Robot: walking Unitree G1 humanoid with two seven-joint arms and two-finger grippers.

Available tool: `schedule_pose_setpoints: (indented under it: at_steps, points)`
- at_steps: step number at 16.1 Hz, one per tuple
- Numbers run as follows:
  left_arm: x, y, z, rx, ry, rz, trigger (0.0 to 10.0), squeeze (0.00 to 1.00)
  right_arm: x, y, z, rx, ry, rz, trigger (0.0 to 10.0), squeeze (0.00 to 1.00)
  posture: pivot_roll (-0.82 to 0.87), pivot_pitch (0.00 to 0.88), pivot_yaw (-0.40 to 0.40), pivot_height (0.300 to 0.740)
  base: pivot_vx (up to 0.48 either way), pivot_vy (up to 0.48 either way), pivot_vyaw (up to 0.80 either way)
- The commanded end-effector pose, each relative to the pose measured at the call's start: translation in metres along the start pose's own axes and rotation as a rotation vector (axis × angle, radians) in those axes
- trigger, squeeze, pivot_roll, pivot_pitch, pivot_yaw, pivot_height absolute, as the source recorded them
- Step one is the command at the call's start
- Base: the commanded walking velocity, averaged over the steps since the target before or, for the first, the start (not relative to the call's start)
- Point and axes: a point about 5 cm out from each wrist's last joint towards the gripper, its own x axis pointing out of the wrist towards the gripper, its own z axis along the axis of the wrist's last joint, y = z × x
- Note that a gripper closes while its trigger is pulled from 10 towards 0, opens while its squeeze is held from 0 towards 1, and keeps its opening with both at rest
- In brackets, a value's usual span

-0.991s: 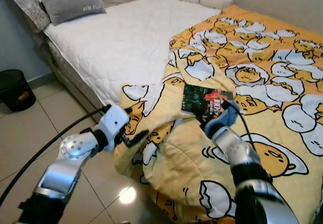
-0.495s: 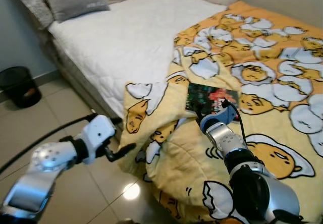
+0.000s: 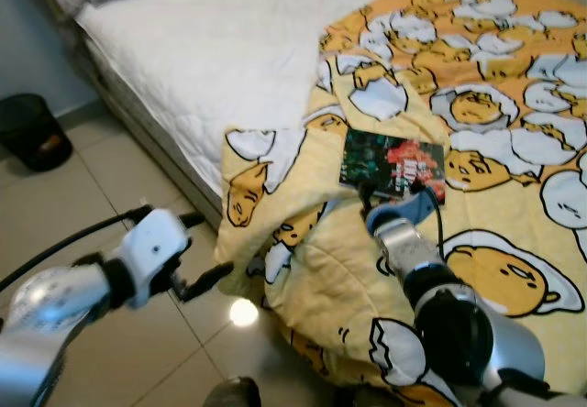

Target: Clean up the room

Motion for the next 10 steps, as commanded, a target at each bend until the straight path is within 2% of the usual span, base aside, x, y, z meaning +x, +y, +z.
schedule_pose_setpoints:
  at_steps: [1, 3, 5, 7, 10]
  points:
    - [-0.006, 0.001, 0.005, 0.009, -0.002, 0.007, 10.0, 0.85, 0.001, 0.004, -0.001, 0.032, -0.009, 0.016, 10.0, 0.00, 0.23, 0.214, 0.034, 0.740, 0.000, 0.000, 0.00]
    - [-0.016, -0.007, 0.009, -0.008, -0.001, 0.004, 10.0, 0.84, 0.003, 0.017, 0.008, 0.127, -0.062, 0.085, 10.0, 0.00, 0.26, 0.214, 0.030, 0.740, 0.000, 0.000, 0.00]
    - [-0.019, -0.010, 0.010, -0.008, 0.006, 0.001, 10.0, 0.85, 0.004, 0.023, 0.011, 0.128, -0.066, 0.089, 10.0, 0.00, 0.28, 0.200, 0.021, 0.740, 0.000, 0.000, 0.00]
    - [-0.022, -0.014, 0.011, -0.010, 0.014, 0.001, 10.0, 0.85, 0.005, 0.021, 0.010, 0.078, -0.047, 0.030, 10.0, 0.00, 0.28, 0.193, 0.017, 0.740, 0.000, 0.000, 0.00]
    - [-0.026, -0.019, 0.012, -0.018, 0.028, -0.011, 10.0, 0.85, 0.004, 0.014, 0.009, 0.110, -0.058, -0.020, 10.0, 0.00, 0.30, 0.203, 0.017, 0.740, 0.000, 0.000, 0.00]
